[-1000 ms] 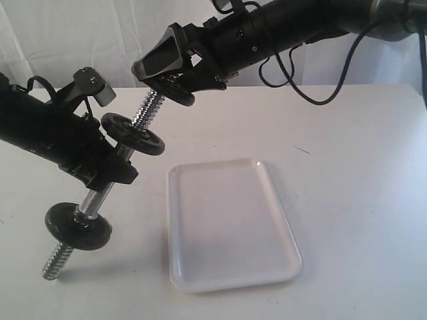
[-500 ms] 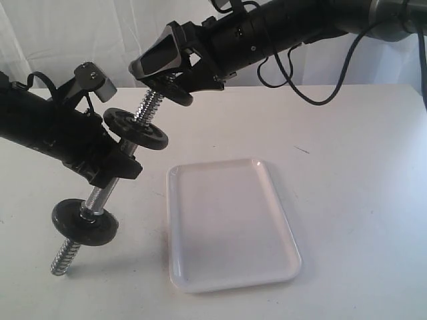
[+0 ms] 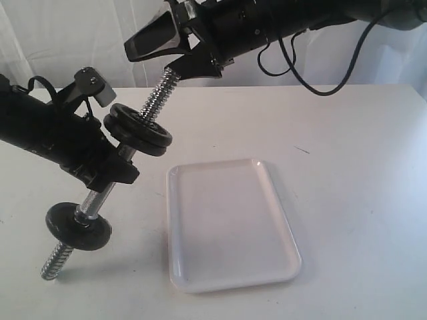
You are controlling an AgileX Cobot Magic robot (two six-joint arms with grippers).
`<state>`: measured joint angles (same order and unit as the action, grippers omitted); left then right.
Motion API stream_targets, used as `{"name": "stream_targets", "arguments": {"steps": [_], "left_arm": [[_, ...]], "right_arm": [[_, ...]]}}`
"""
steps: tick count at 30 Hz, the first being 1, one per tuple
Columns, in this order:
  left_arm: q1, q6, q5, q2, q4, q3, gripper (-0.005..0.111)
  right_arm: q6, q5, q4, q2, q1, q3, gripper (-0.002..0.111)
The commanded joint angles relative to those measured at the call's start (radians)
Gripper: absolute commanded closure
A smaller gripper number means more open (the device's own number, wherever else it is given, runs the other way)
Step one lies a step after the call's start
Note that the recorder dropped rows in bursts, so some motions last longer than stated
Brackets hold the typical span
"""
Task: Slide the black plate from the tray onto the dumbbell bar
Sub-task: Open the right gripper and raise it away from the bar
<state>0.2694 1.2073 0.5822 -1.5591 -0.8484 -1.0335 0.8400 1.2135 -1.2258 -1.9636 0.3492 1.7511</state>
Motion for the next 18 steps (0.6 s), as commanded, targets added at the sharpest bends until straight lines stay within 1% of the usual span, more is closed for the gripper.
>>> {"name": "stream_targets", "arguments": {"steps": [1,3,4,5,7,9,11,12,14,18], "left_arm": [[0.0,-0.006,0.021,0.058,-0.182,-0.039,0.107],[0.0,-0.011,-0.001,0.058,-0.182,-0.039,0.107],[0.0,-0.023,-0.014,0.058,-0.182,-0.039,0.107],[0.0,-0.041,-0.029,0.058,-0.174,-0.039,0.107],[0.0,-0.103,-0.071,0.058,-0.134,-0.039,0.107],[0.0,-0.2,-0.107,0.056,-0.086,-0.039,0.107],[0.0,-0.279,-0.129,0.049,-0.045,-0.039,0.107],[0.0,-0.318,-0.134,0.044,-0.029,-0.039,0.107],[0.0,-0.381,-0.138,0.033,-0.017,-0.039,0.107],[0.0,-0.463,-0.138,0.003,-0.015,-0.039,0.107]], "right_arm": [[0.058,0.008,-0.005,0.054,-0.003,0.025,0.014],[0.08,0.008,0.025,0.088,-0.007,0.039,0.023],[0.083,-0.023,0.043,0.103,-0.007,0.044,0.028],[0.083,-0.072,0.071,0.125,-0.007,0.05,0.037],[0.071,-0.161,0.152,0.163,-0.011,0.056,0.056],[0.001,-0.258,0.267,0.206,-0.012,0.056,0.083],[-0.085,-0.31,0.371,0.238,-0.012,0.056,0.109],[-0.127,-0.32,0.414,0.246,-0.012,0.056,0.107],[-0.174,-0.316,0.496,0.256,-0.012,0.056,0.108],[-0.269,-0.252,0.626,0.259,-0.012,0.052,0.108]]}}
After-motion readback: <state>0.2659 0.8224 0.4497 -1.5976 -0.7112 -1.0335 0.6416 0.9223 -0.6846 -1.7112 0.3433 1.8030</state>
